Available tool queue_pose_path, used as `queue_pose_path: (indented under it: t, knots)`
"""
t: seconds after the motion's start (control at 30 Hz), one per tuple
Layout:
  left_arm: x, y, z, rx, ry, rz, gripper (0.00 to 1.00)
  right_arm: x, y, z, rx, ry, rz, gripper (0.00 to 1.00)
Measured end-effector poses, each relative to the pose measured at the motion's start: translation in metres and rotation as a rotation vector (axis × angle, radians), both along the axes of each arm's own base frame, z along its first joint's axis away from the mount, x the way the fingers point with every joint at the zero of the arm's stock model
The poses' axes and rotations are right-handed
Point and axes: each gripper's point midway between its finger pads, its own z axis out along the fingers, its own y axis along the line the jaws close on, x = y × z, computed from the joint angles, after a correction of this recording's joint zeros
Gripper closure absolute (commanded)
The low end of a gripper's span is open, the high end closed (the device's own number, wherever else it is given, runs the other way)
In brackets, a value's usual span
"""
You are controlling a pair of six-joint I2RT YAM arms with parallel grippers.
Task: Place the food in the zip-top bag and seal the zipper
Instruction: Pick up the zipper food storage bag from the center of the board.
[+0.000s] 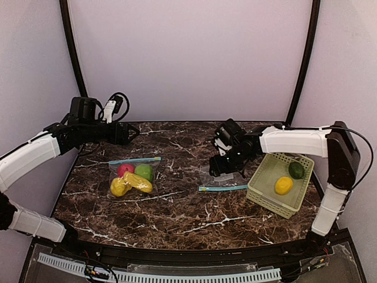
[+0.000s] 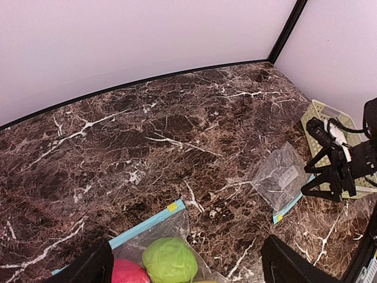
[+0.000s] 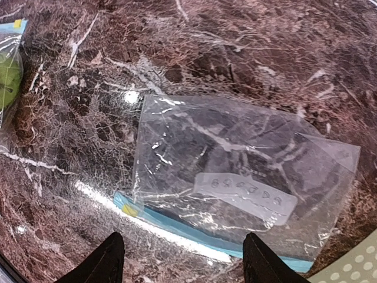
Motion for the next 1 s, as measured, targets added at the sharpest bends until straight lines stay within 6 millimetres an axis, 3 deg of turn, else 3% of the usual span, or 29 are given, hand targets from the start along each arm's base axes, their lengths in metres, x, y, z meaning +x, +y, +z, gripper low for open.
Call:
queue_pose_path:
  t: [0.23, 0.57, 1.0]
  knots:
    - [0.000, 0.000, 0.000, 0.000, 0.001, -0.001, 0.13, 0.008, 0.036, -0.026, -0.022, 0.022, 0.039, 0.36]
    - [-0.001, -0.001, 0.000, -0.002, 0.002, -0.005, 0.13, 0.008, 0.031, -0.051, -0.082, 0.050, 0.001, 0.54]
    - [-0.002, -0.003, 0.000, -0.009, 0.005, -0.017, 0.13, 0.009, 0.032, -0.054, -0.076, 0.052, -0.027, 1.00]
